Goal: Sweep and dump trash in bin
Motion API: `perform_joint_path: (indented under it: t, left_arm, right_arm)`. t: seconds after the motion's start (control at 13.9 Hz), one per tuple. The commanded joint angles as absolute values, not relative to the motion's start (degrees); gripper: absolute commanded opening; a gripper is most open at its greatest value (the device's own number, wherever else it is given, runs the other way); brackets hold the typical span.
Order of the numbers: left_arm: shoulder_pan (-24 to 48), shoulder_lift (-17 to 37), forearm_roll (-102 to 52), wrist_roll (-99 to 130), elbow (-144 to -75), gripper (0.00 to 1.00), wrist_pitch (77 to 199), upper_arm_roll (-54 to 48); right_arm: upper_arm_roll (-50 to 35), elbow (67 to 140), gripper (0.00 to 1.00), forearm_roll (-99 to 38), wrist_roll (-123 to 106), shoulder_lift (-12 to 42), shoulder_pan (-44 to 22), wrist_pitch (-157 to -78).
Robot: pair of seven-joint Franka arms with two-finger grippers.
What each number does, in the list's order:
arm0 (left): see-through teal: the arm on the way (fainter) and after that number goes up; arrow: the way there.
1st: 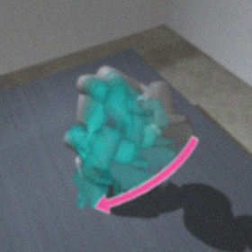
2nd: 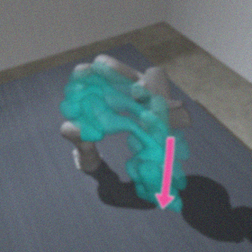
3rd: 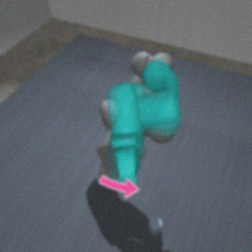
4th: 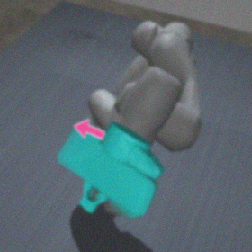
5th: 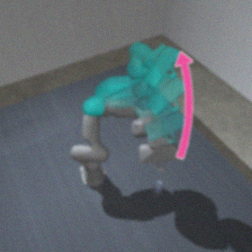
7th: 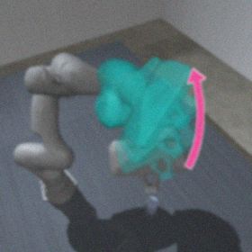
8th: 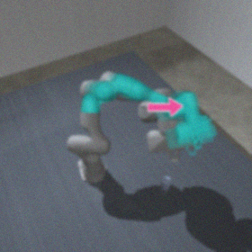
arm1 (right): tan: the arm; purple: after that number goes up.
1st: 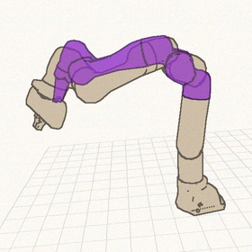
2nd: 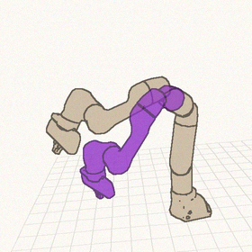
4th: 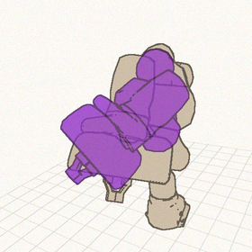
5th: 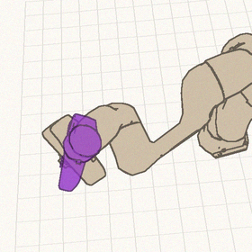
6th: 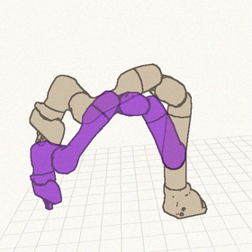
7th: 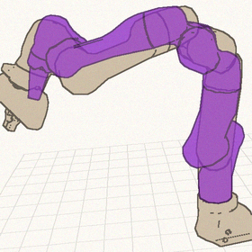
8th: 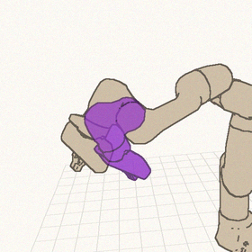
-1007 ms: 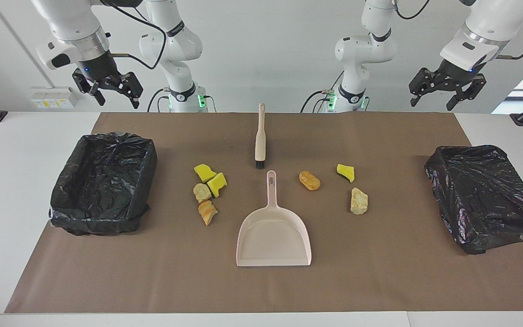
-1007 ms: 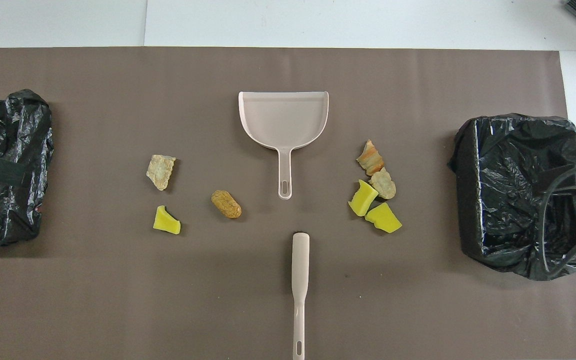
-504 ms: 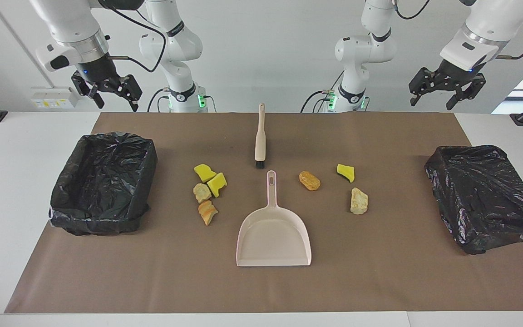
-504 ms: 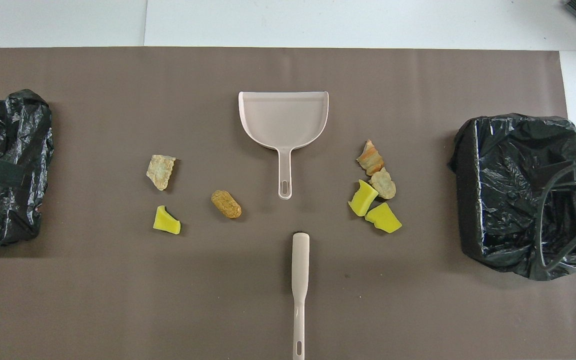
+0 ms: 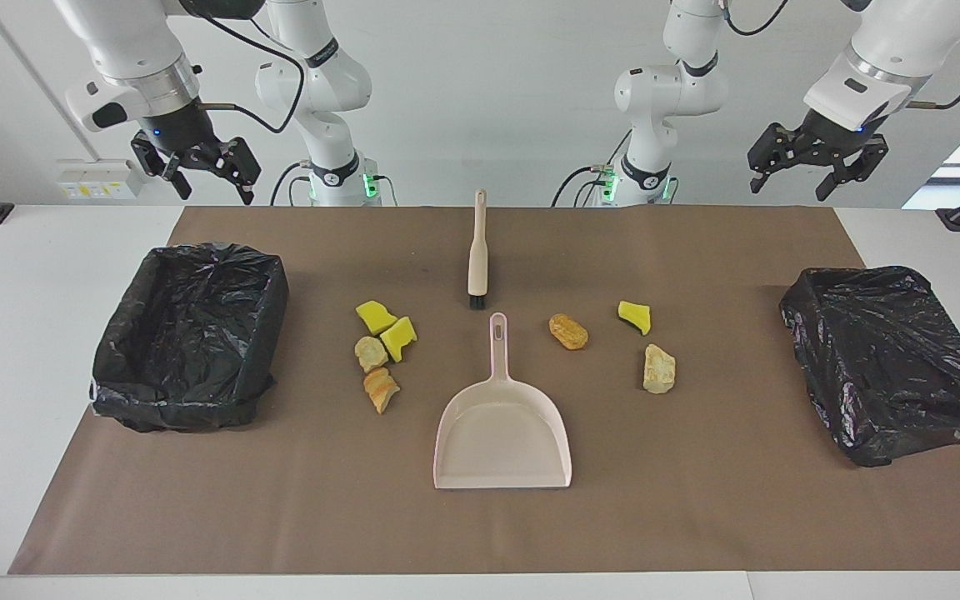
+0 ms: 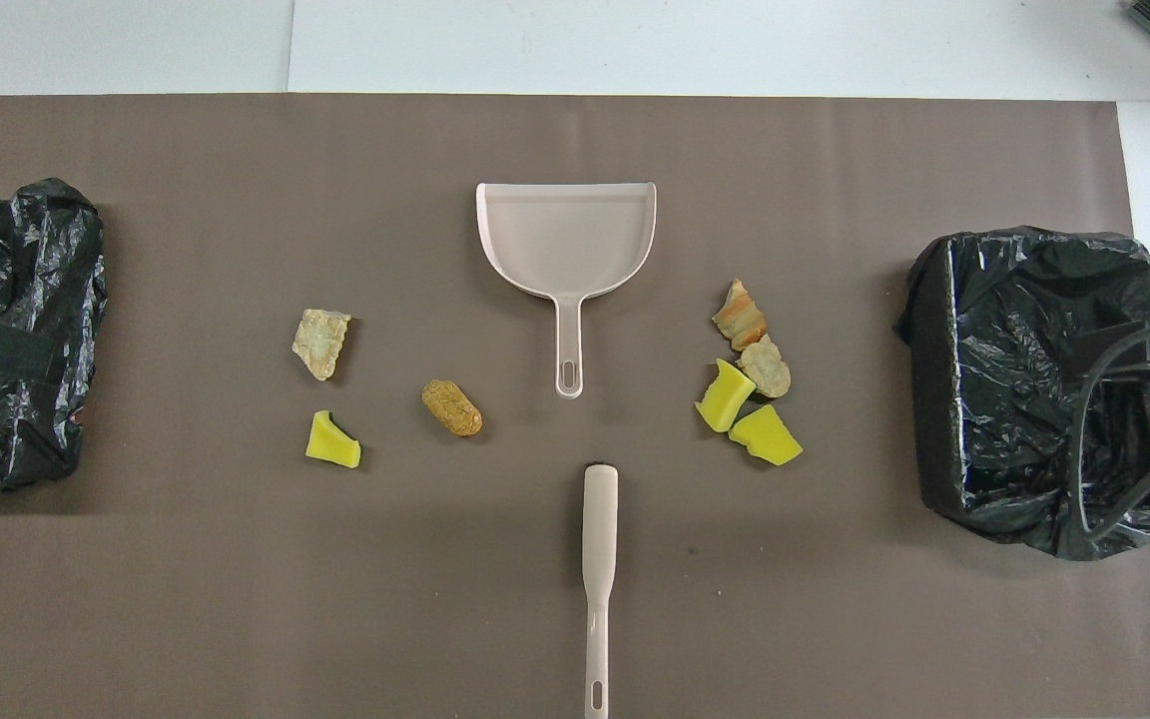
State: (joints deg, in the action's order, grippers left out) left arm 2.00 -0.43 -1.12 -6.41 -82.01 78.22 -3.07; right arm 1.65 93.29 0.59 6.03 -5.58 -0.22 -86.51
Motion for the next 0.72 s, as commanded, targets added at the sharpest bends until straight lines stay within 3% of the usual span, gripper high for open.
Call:
perform_joint_path:
  t: [0.0,0.65]
  left_arm:
    - [2.5,-1.1,-0.6,-6.1,-82.0,1.0,77.3,-3.5]
    - [4.2,-2.0,-1.0,-2.6,-83.2,1.0,77.8,-5.0]
  right_arm:
    - [1.2,95.1,1.0,0.4,4.2,-7.0,0.9,-87.7]
    - [1.2,95.3,1.0,0.4,4.2,-7.0,1.0,-87.5]
